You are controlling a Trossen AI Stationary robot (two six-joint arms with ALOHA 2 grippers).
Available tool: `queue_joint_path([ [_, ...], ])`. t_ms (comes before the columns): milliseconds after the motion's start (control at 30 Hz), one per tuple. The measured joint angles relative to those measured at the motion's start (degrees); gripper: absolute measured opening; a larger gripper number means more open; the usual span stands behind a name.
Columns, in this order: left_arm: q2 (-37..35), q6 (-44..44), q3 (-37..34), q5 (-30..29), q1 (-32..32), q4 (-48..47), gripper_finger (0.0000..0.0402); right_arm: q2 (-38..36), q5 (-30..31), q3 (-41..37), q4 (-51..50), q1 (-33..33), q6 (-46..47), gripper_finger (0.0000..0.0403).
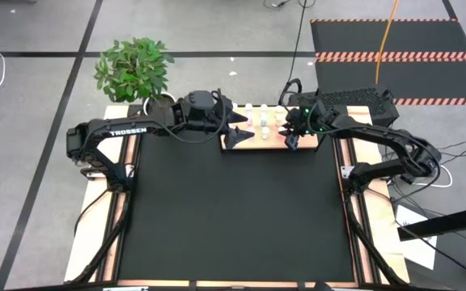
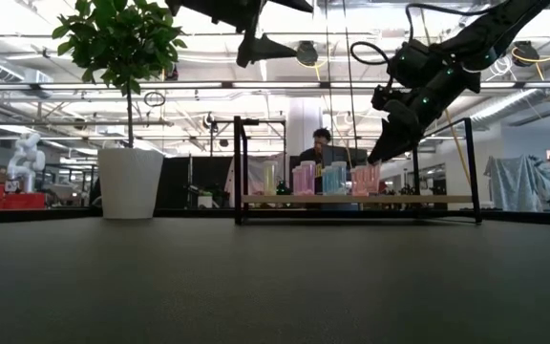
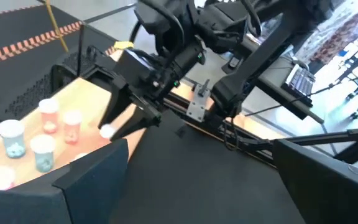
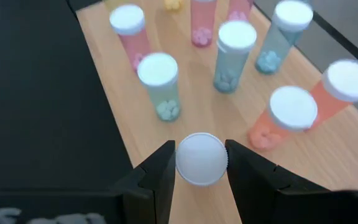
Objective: Pick and place medicine bottles onto shelf by color
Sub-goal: Put the orange pill bottle on the shelf aligned with the other orange pill bottles, then return to Home Position
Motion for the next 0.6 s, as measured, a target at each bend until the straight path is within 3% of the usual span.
queue_joint_path([
  [233,0.00,0.51,0.00,0.00,1.13,2.98,0.0399,1.01,0.10,0.02,0.40,-0.09,0.98,0.0136],
  [600,-1.38,4.05,-0.07,-0.07,0.61,12.59,0.0399,-1.51,3.25,-0.04,0.37,-0.20,1.52,0.0220],
])
